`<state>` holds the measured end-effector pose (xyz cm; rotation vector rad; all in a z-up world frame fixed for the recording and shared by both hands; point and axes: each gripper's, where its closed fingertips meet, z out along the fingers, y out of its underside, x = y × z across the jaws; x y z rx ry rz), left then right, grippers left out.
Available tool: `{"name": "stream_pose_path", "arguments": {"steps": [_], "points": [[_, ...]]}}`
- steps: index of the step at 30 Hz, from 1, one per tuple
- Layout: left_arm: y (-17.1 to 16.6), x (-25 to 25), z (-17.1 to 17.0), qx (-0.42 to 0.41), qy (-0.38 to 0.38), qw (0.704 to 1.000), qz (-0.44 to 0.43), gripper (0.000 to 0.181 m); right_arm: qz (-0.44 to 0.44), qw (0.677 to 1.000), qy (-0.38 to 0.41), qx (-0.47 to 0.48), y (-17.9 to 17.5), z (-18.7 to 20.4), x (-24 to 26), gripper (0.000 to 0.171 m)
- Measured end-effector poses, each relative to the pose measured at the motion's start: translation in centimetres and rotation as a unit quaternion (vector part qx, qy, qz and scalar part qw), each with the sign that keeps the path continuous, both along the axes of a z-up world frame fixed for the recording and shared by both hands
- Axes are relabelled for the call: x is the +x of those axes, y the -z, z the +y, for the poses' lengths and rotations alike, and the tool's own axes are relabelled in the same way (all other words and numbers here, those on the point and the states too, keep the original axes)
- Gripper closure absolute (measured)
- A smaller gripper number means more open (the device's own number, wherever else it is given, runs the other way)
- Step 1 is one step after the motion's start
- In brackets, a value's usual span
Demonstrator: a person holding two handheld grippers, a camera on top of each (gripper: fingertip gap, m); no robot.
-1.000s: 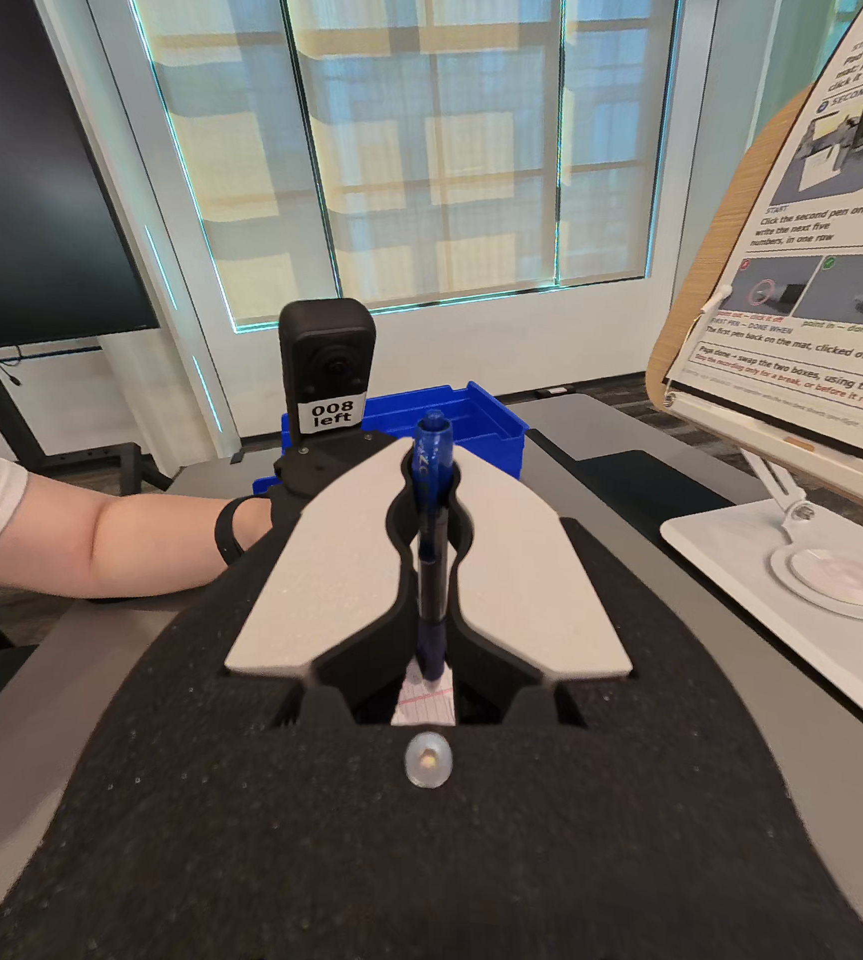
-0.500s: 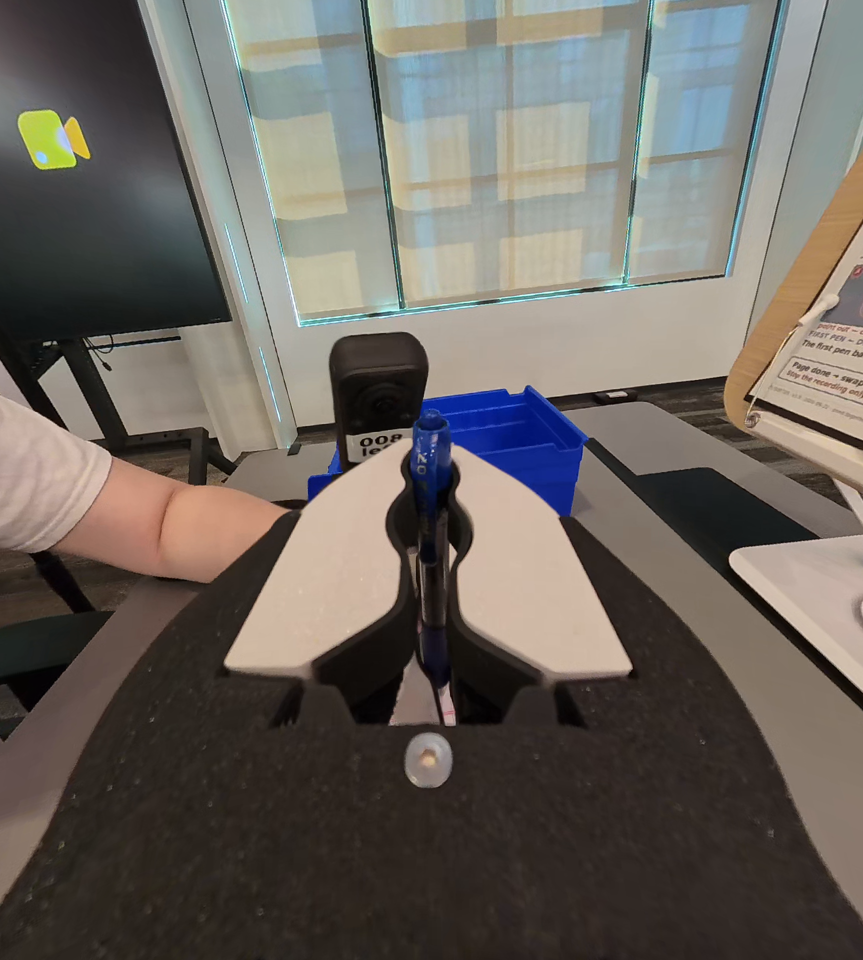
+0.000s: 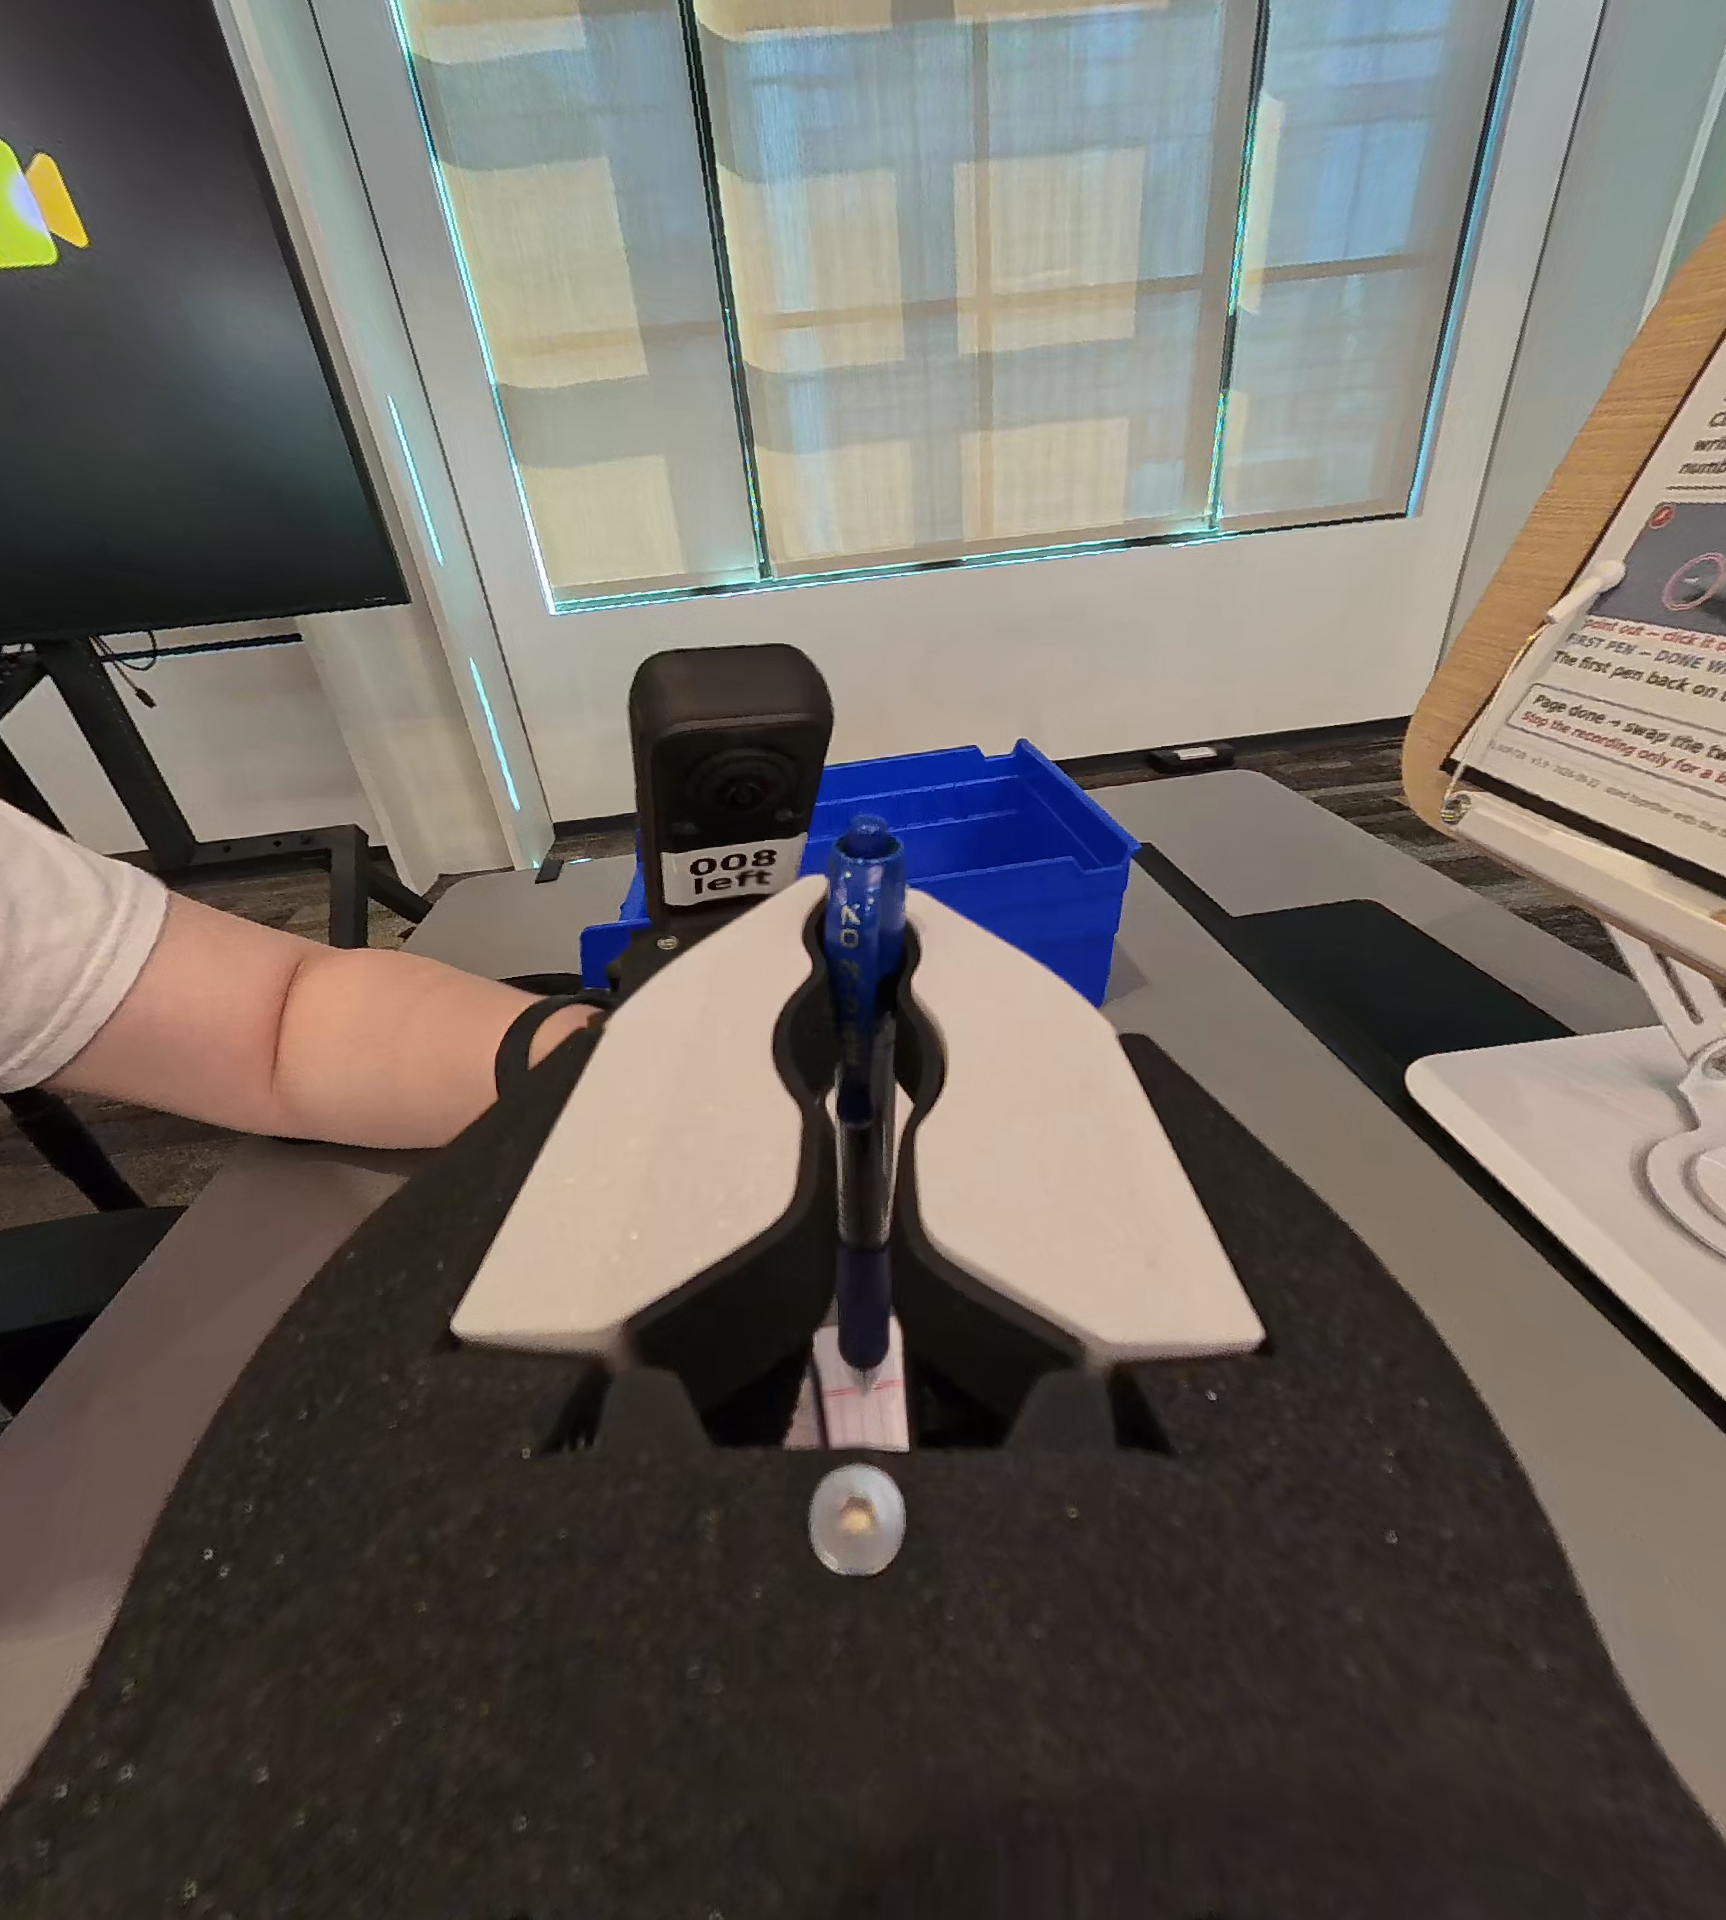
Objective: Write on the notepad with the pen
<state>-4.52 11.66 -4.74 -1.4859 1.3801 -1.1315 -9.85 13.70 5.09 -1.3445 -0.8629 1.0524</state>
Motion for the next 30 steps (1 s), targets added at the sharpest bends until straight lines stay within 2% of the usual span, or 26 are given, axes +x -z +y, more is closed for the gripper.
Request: {"name": "stream_pose_path", "arguments": {"steps": [2,4,8,9,11,14,17,20,30], "points": [[0.0,-0.3,0.5,0.01,-0.007,1.0,0.014,0.143,-0.002,1.0,0.015,0.008,-0.1,0.3,0.5,0.166],[-0.7,-1.1,1.7,0.018,-0.033,0.999,0.013,0.145,-0.002,0.999,0.04,0.016,0.0,1.1,1.5,0.166],[-2.0,-4.0,6.7,-0.032,-0.172,0.984,-0.023,0.181,0.002,0.996,0.09,0.018,0.2,2.4,3.2,0.166],[-1.0,-4.8,7.9,-0.047,-0.206,0.977,-0.007,0.181,0.0,0.996,0.092,0.019,0.4,2.4,3.1,0.166],[2.7,-6.0,9.3,-0.05,-0.242,0.965,0.088,0.181,-0.003,0.996,0.091,0.021,1.2,2.5,2.3,0.166],[7.0,-6.8,10.0,-0.008,-0.262,0.944,0.2,0.181,-0.004,0.996,0.084,0.022,3.1,2.7,0.7,0.166],[8.8,-7.1,10.1,0.027,-0.267,0.93,0.252,0.181,0.011,0.998,0.068,0.012,4.2,2.9,-0.8,0.166],[10.1,-7.0,9.8,-0.005,-0.254,0.93,0.264,0.181,-0.009,0.998,0.069,0.01,5.7,4.0,-1.5,0.166],[10.3,-7.1,9.7,-0.005,-0.246,0.93,0.272,0.181,-0.009,0.997,0.075,-0.015,8.1,6.3,-1.3,0.166]]}}
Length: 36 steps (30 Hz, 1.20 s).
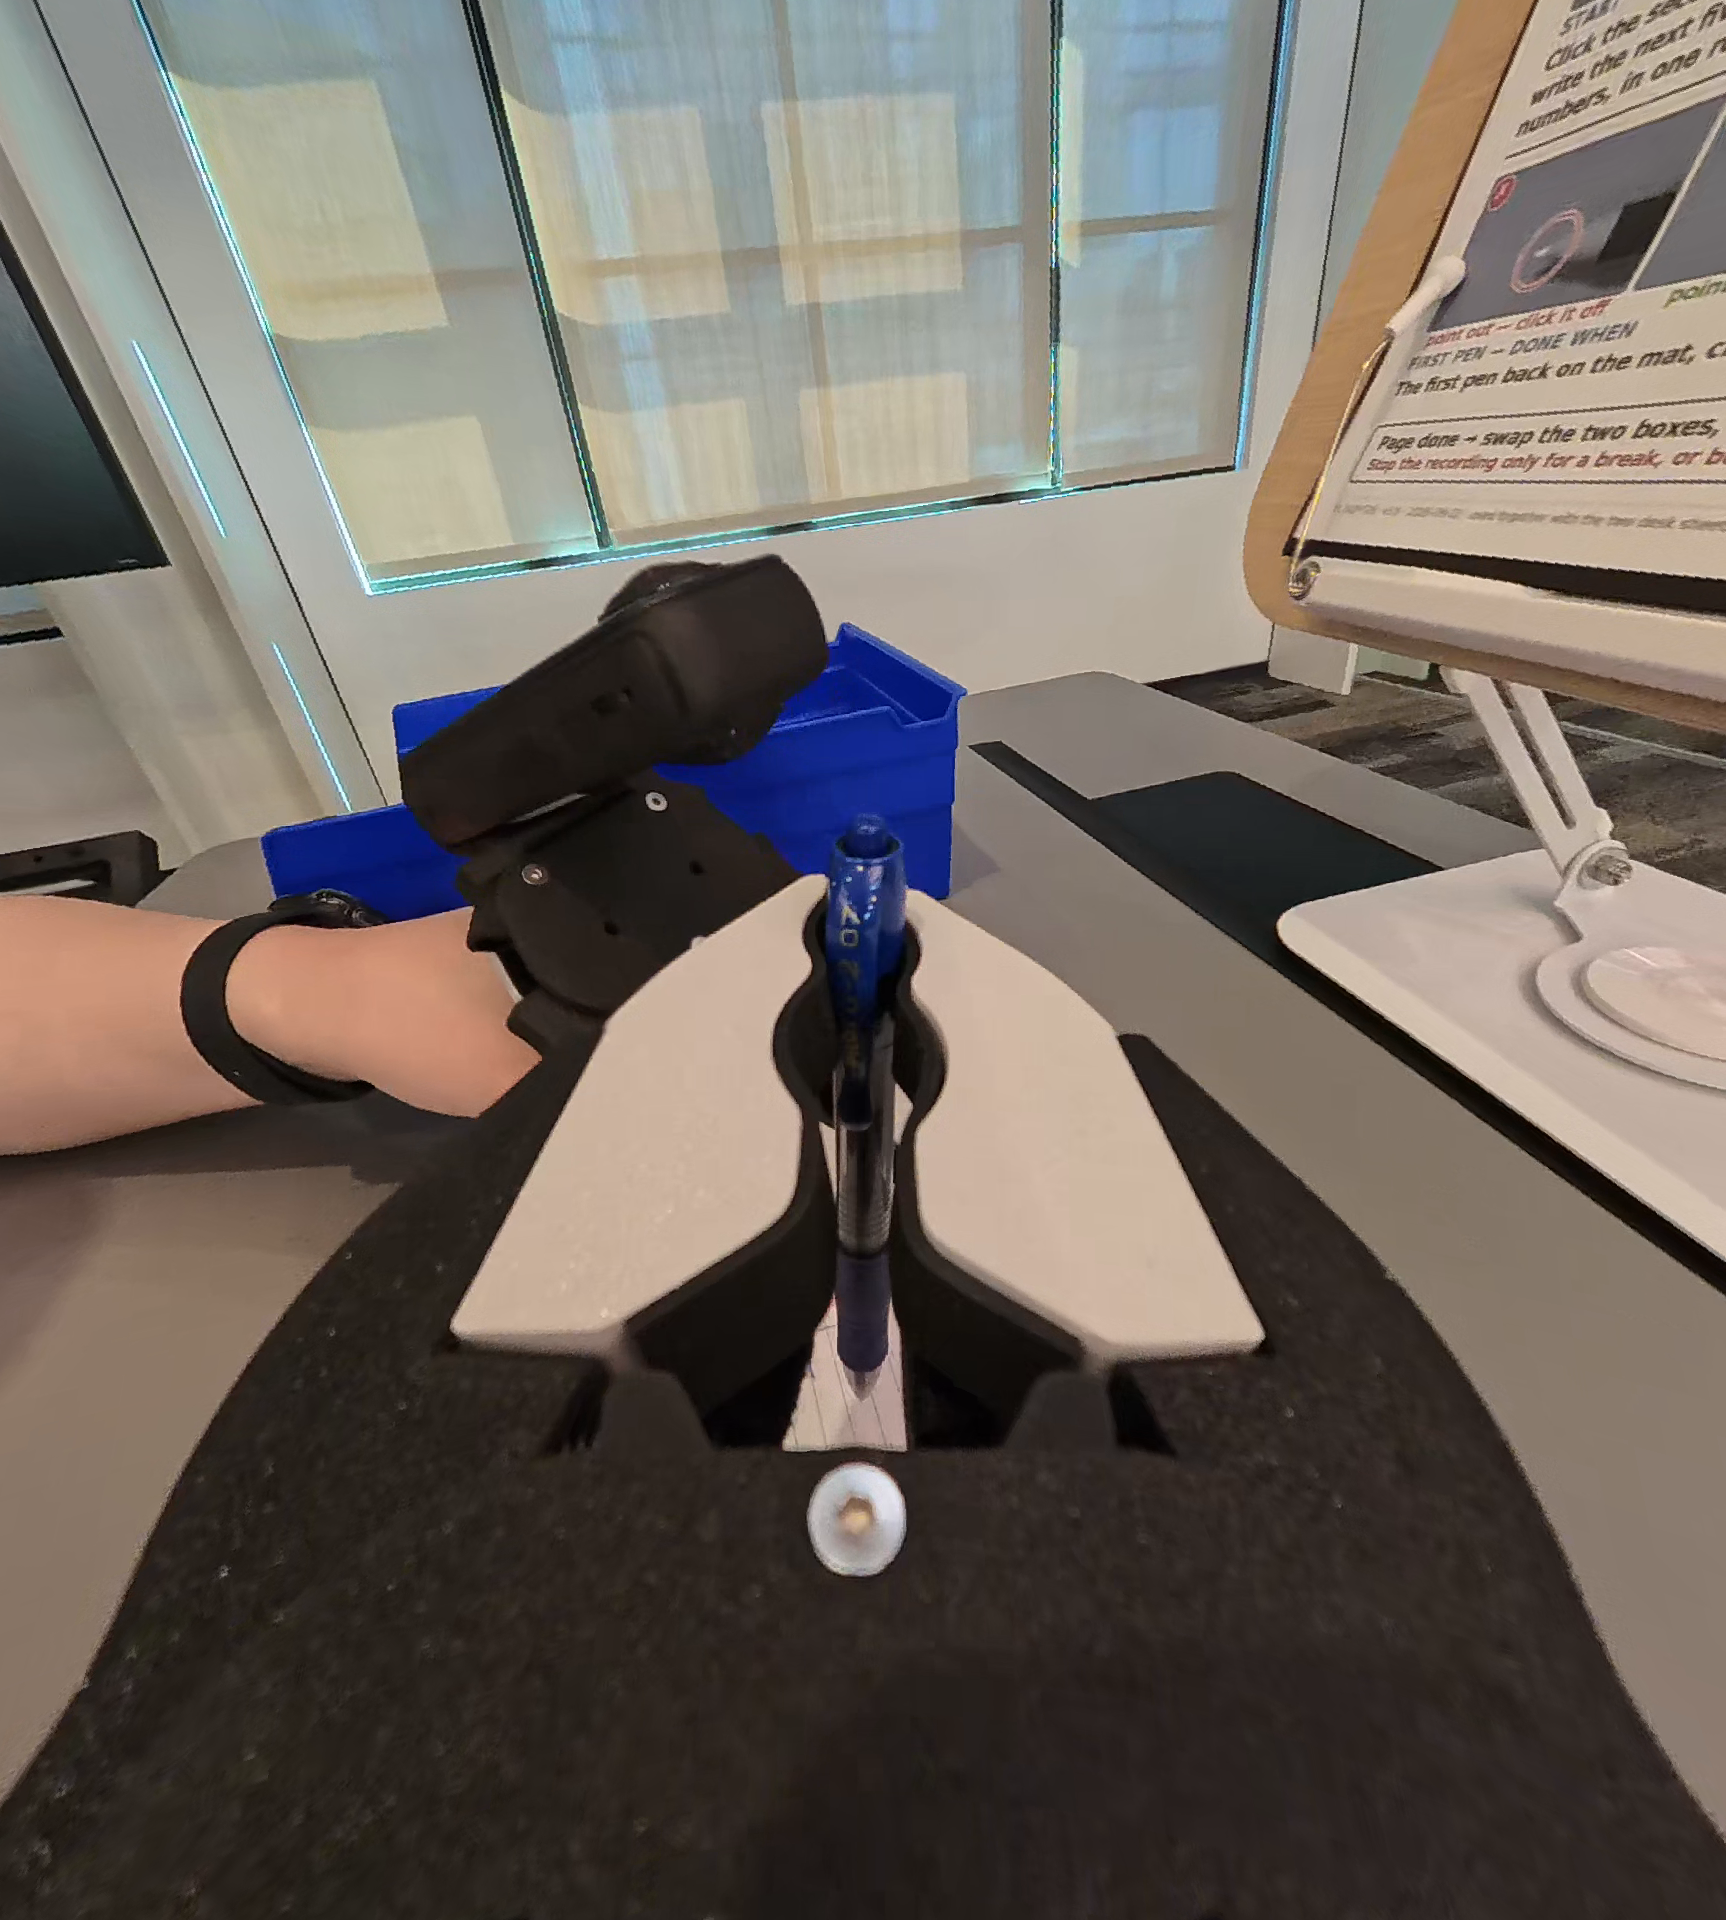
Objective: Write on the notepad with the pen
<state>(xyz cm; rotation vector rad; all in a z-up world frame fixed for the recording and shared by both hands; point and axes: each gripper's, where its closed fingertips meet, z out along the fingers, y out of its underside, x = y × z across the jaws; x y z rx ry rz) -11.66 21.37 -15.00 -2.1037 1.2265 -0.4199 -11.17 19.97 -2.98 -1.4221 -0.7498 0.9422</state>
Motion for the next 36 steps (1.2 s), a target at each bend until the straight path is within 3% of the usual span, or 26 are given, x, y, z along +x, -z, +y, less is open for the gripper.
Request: {"name": "stream_pose_path", "arguments": {"steps": [36], "points": [[0.0,0.0,0.0,0.002,-0.003,1.0,-0.003,0.181,-0.024,1.0,-0.011,-0.016,1.2,-0.2,-0.6,0.166]]}}
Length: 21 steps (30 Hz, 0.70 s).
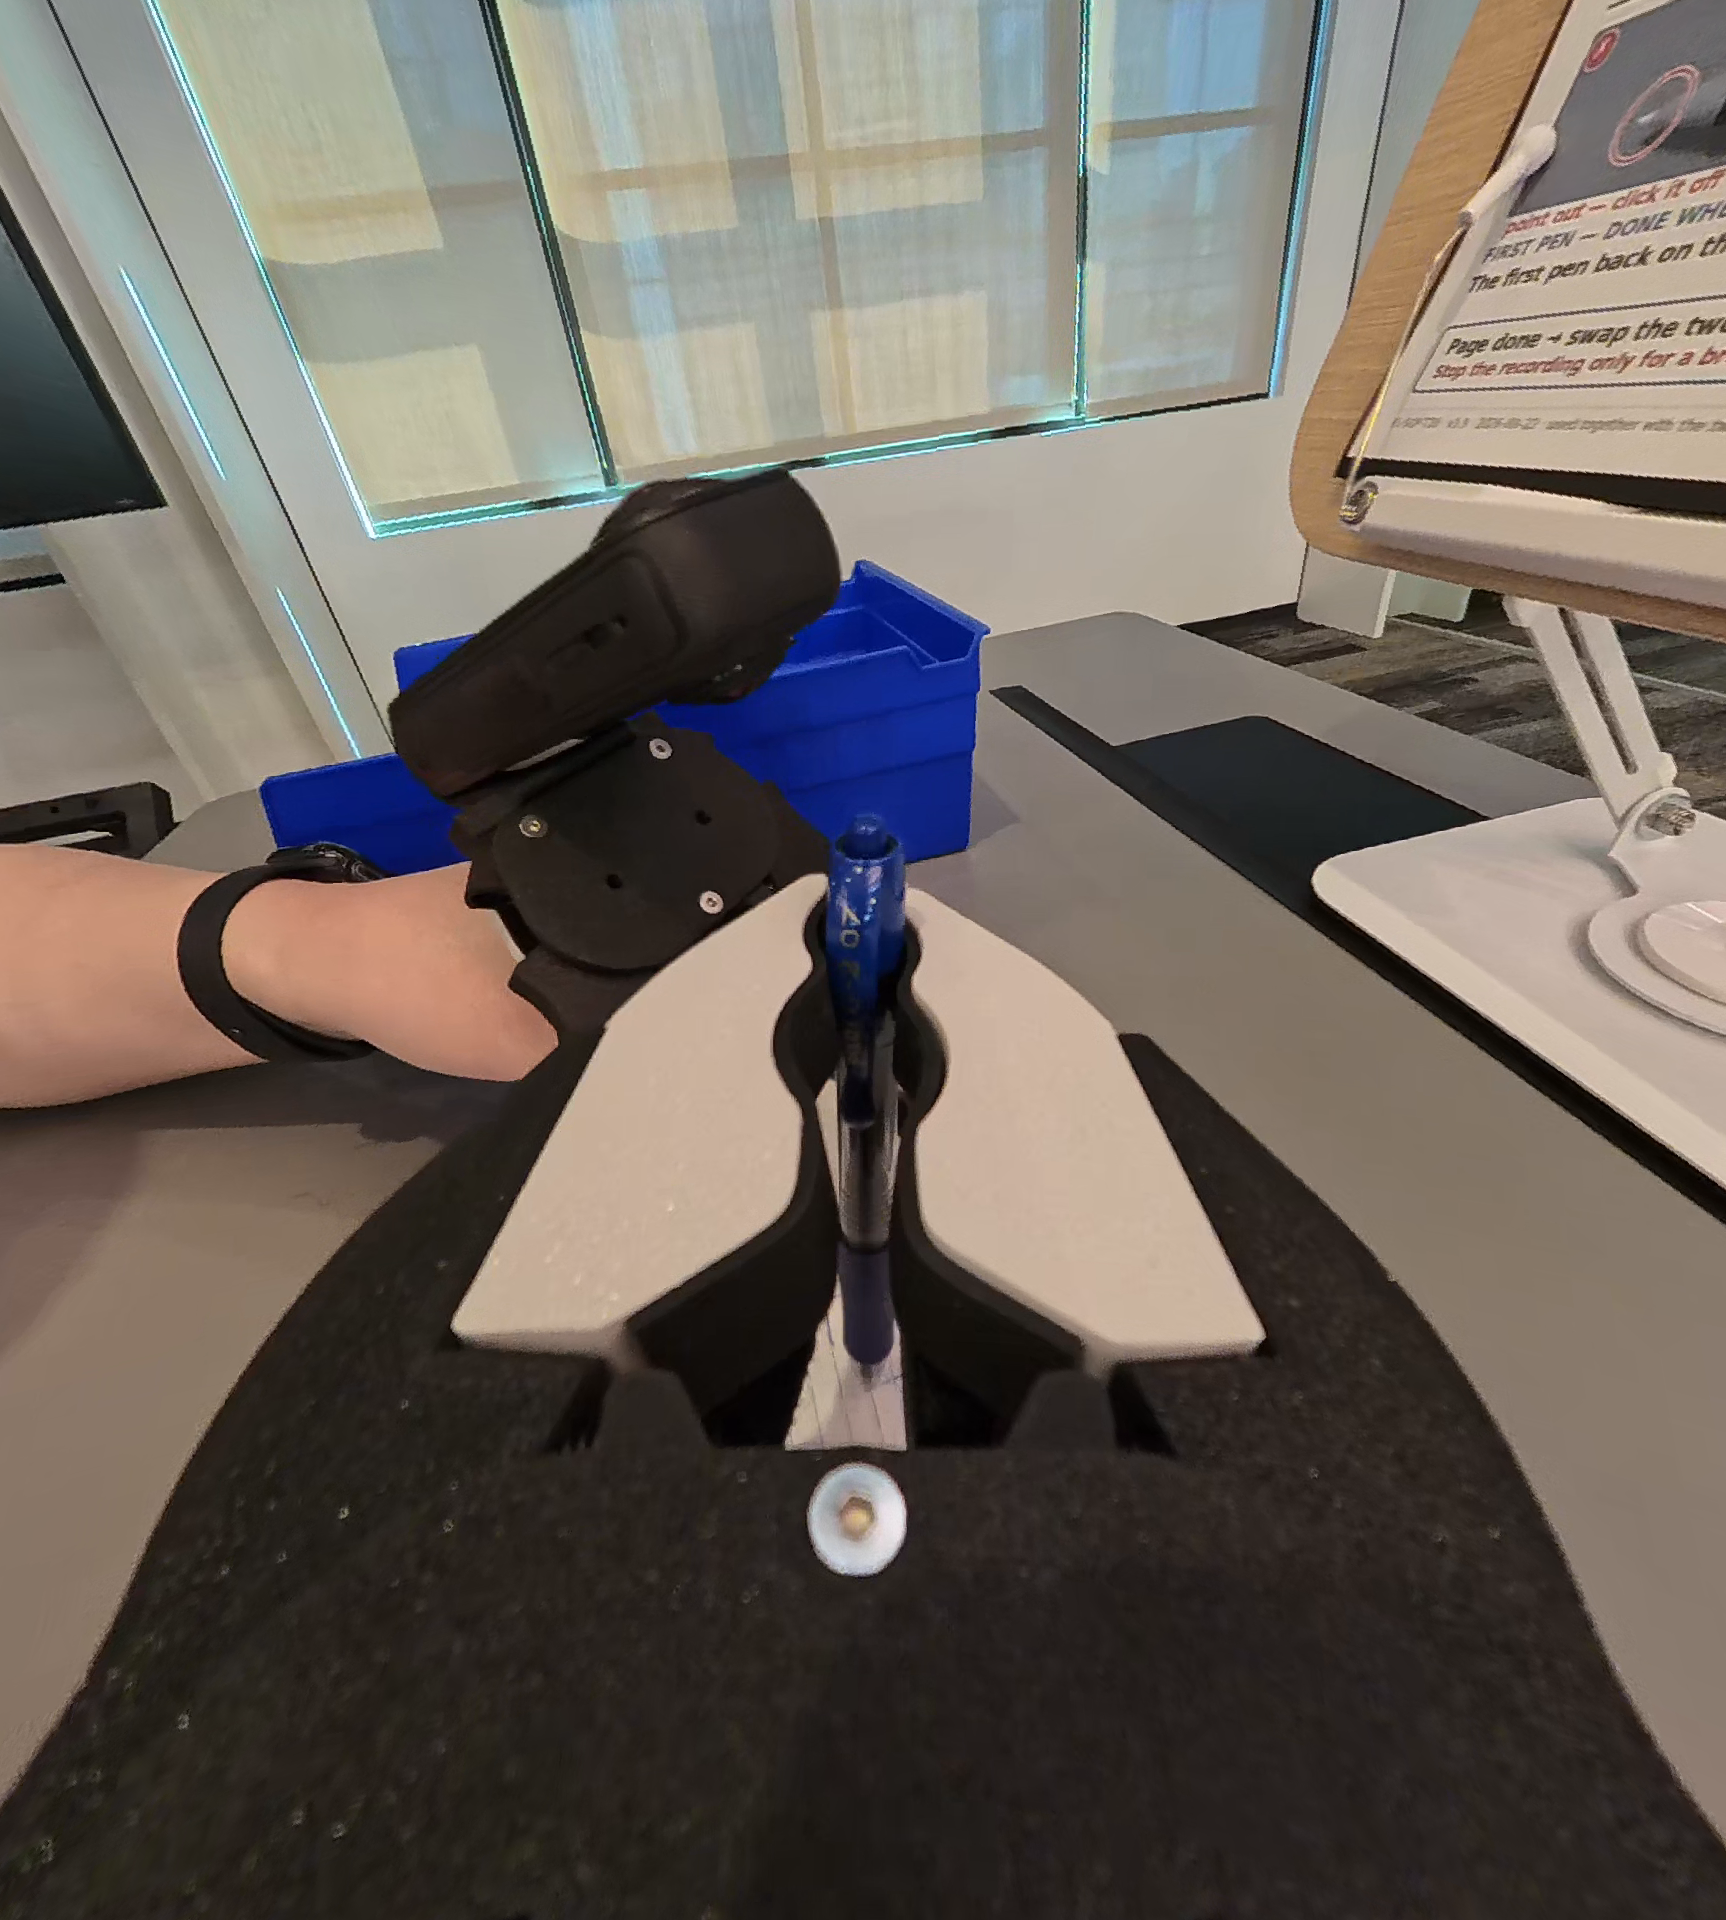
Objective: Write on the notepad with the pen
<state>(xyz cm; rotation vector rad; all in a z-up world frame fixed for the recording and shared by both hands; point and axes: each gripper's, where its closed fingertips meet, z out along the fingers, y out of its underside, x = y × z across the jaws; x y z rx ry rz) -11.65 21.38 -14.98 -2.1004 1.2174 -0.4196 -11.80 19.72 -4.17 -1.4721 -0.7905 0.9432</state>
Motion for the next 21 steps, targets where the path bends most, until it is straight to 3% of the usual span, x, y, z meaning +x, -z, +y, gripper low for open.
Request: {"name": "stream_pose_path", "arguments": {"steps": [21], "points": [[0.0,0.0,0.0,-0.003,0.0,1.0,-0.006,0.181,0.009,1.0,-0.016,-0.005,0.0,-1.9,-0.6,0.166]]}}
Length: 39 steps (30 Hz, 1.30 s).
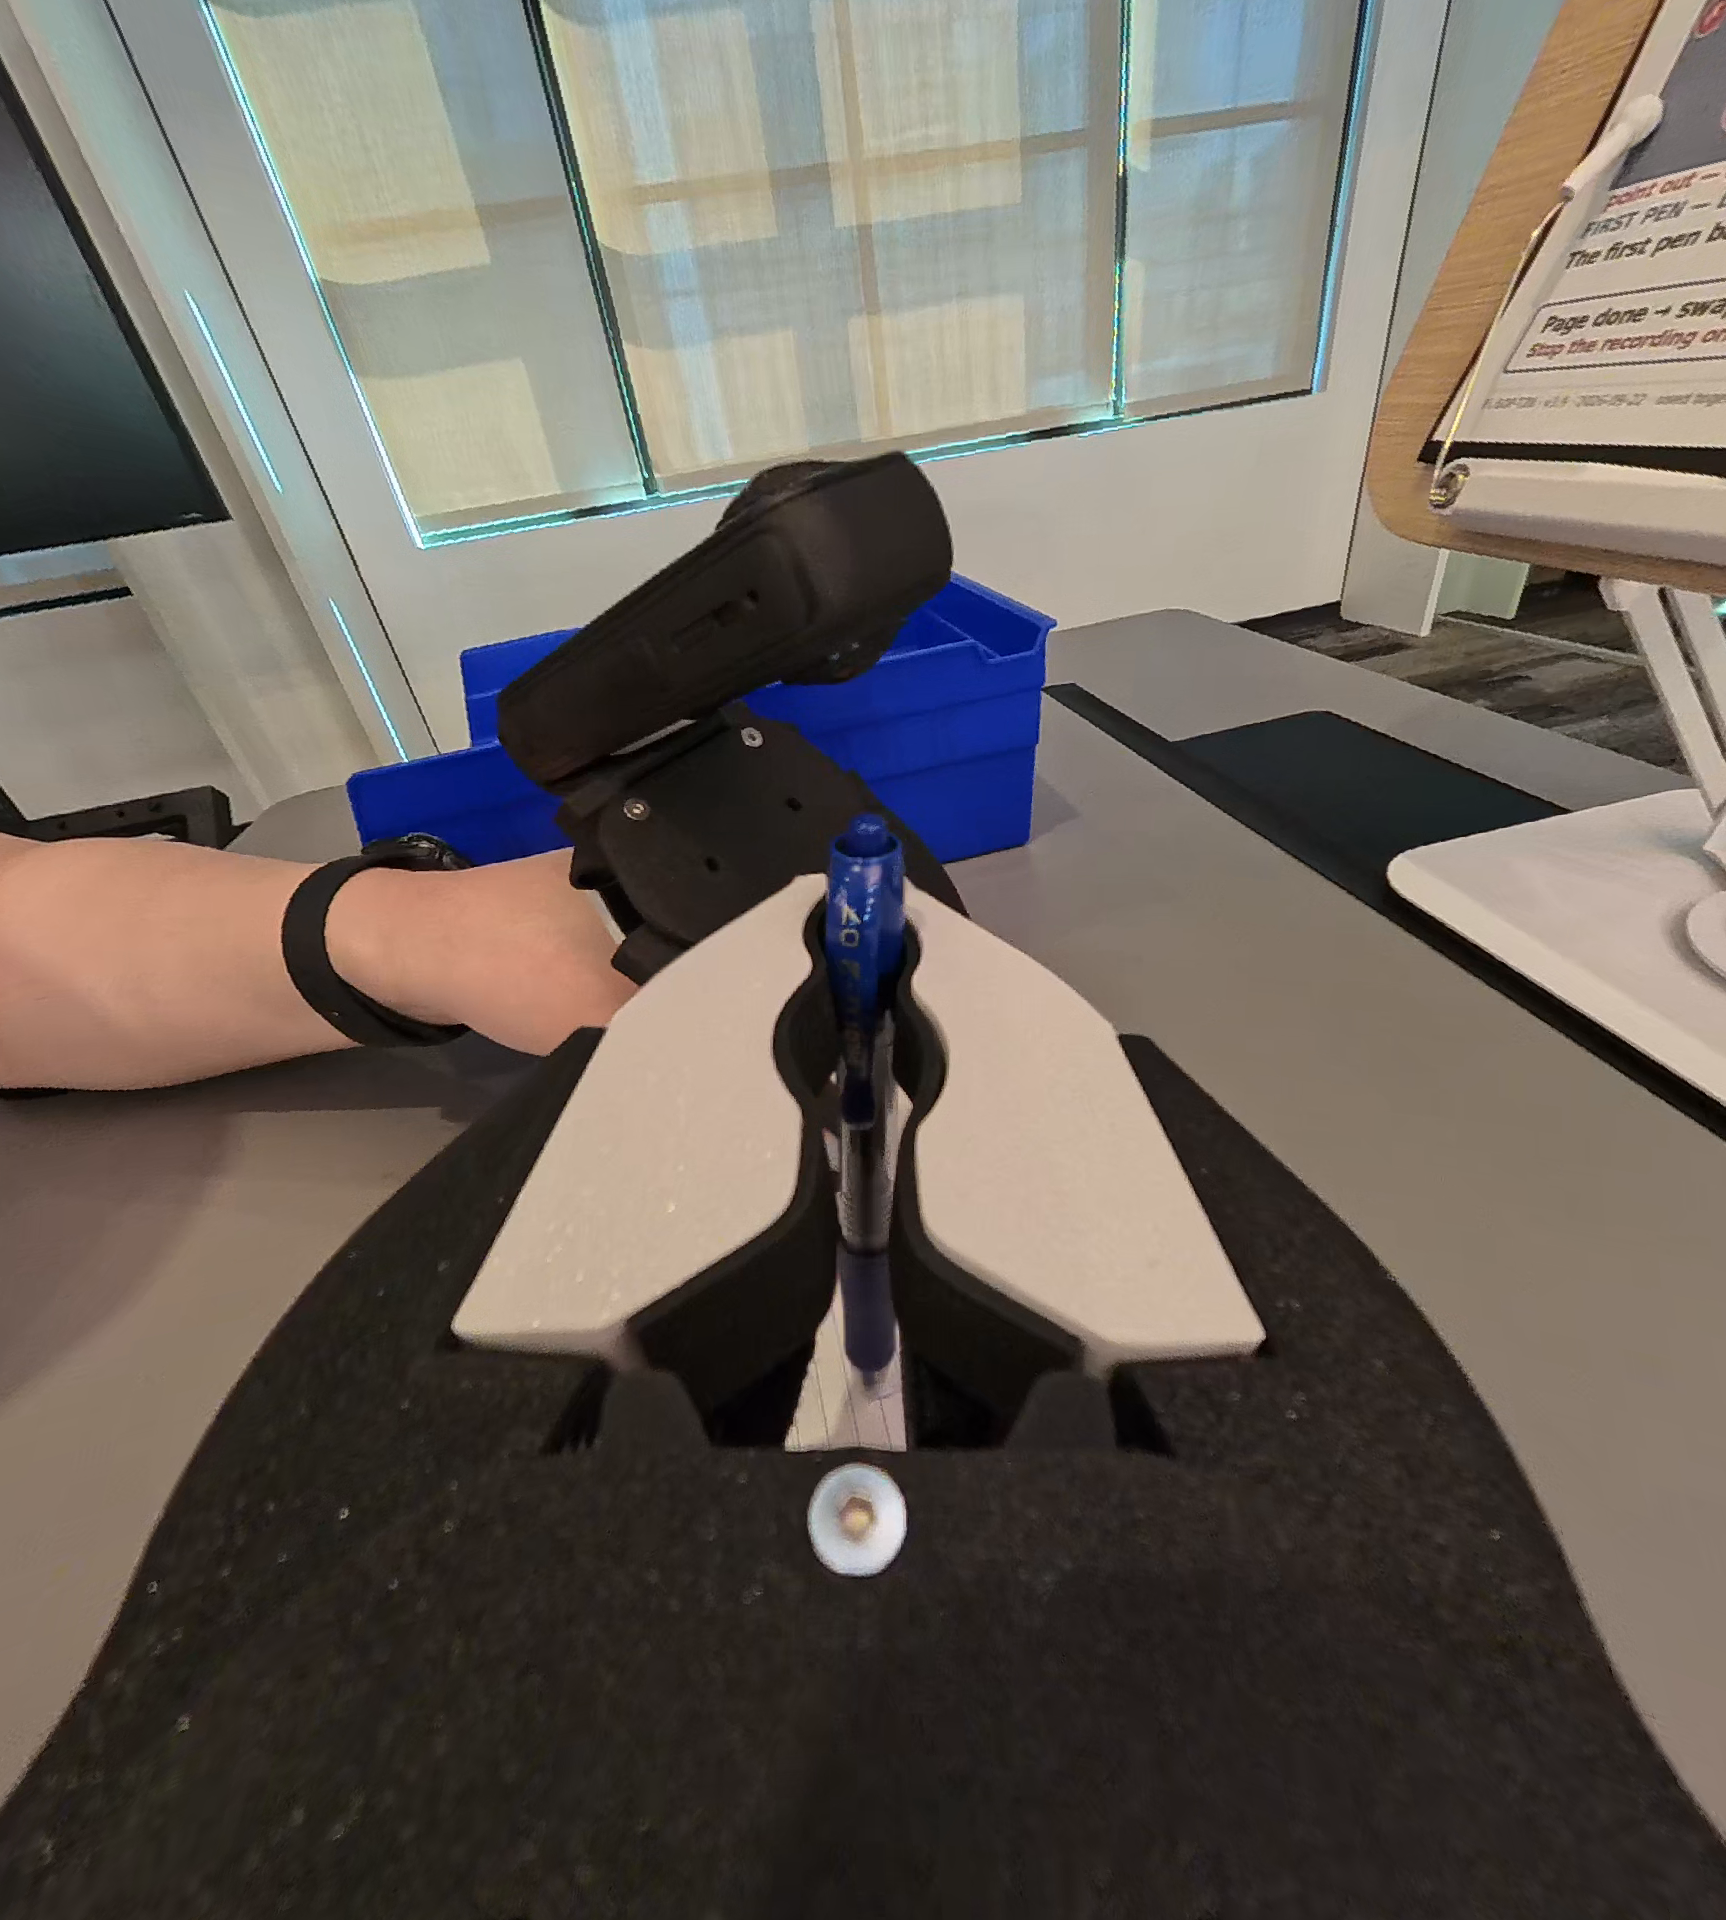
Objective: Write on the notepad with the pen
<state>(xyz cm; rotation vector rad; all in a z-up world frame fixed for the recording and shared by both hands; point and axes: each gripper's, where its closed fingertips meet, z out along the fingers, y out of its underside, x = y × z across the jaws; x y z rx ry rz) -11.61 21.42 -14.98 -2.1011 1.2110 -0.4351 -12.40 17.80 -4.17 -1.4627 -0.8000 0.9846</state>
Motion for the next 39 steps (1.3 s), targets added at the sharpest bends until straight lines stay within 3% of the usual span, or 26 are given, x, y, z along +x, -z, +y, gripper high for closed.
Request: {"name": "stream_pose_path", "arguments": {"steps": [8,16,39], "points": [[0.0,0.1,0.0,0.002,0.001,1.0,-0.002,0.181,0.026,0.999,0.025,0.04,-2.1,0.6,0.8,0.166],[0.0,0.1,0.0,0.004,0.001,1.0,0.002,0.181,0.009,0.999,0.05,0.015,-0.4,2.7,1.2,0.166],[0.0,0.1,0.0,0.006,0.002,1.0,0.002,0.181,-0.006,0.998,0.063,-0.004,0.1,2.9,2.8,0.166]]}}
